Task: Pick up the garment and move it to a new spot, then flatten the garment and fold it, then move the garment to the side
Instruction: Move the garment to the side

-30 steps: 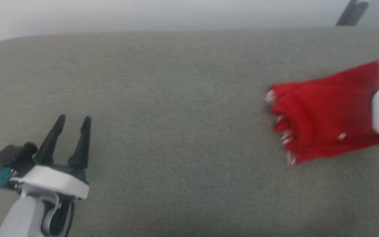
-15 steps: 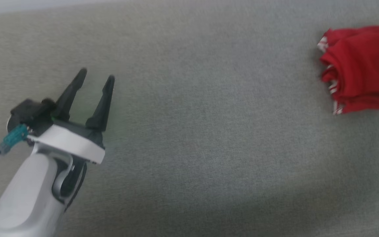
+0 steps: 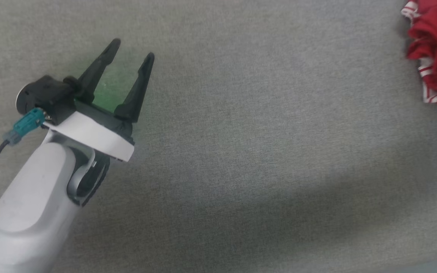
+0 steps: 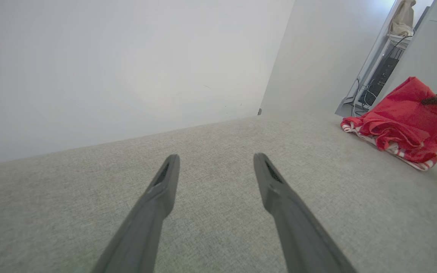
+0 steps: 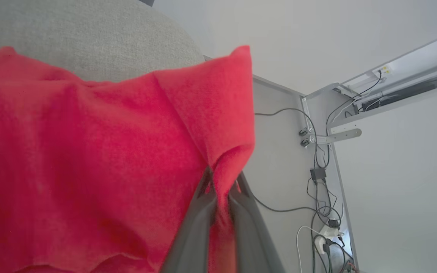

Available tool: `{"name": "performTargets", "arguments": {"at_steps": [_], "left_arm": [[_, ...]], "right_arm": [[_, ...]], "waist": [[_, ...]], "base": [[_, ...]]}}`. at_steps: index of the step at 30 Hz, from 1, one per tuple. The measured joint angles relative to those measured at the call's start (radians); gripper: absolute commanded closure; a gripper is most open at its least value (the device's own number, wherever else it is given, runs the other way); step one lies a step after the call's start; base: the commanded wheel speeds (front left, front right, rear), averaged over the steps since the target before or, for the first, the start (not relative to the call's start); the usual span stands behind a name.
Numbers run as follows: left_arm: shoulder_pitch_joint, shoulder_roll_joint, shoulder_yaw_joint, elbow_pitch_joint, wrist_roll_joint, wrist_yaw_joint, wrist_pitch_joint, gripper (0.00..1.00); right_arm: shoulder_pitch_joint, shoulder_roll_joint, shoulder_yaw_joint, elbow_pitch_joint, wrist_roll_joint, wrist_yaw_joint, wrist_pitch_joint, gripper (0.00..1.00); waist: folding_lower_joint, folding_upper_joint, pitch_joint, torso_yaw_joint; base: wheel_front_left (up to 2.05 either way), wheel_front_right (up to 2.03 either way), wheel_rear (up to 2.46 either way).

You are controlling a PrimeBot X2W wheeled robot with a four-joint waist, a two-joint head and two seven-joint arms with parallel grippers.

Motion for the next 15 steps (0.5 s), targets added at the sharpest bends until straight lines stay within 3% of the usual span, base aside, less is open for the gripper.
{"name": "performTargets", "arguments": {"at_steps": [13, 14, 15], "left_arm": [[-0.076, 0.011, -0.055, 0.013, -0.025, 0.0, 0.0, 0.0], [-0.078, 0.012, -0.054, 0.014, -0.026, 0.0, 0.0, 0.0], [-0.078, 0.012, -0.053, 0.016, -0.026, 0.0, 0.0, 0.0]], "right_arm": [[-0.044, 0.089, -0.173, 0.141, -0.16, 0.0, -0.069, 1.0], [-0.047, 0.092, -0.184, 0.148, -0.172, 0.0, -0.07, 0.96], [-0.051, 0.095, -0.199, 0.152, -0.183, 0.0, -0.074, 0.81]], "waist": [[0.0, 0.0, 0.062, 0.03], [-0.0001, 0.0, 0.062, 0.032], [-0.0001, 0.0, 0.061, 0.034]], "base": [[0.0, 0.0, 0.0], [0.0, 0.0, 0.0], [0.0, 0.0, 0.0]]}}
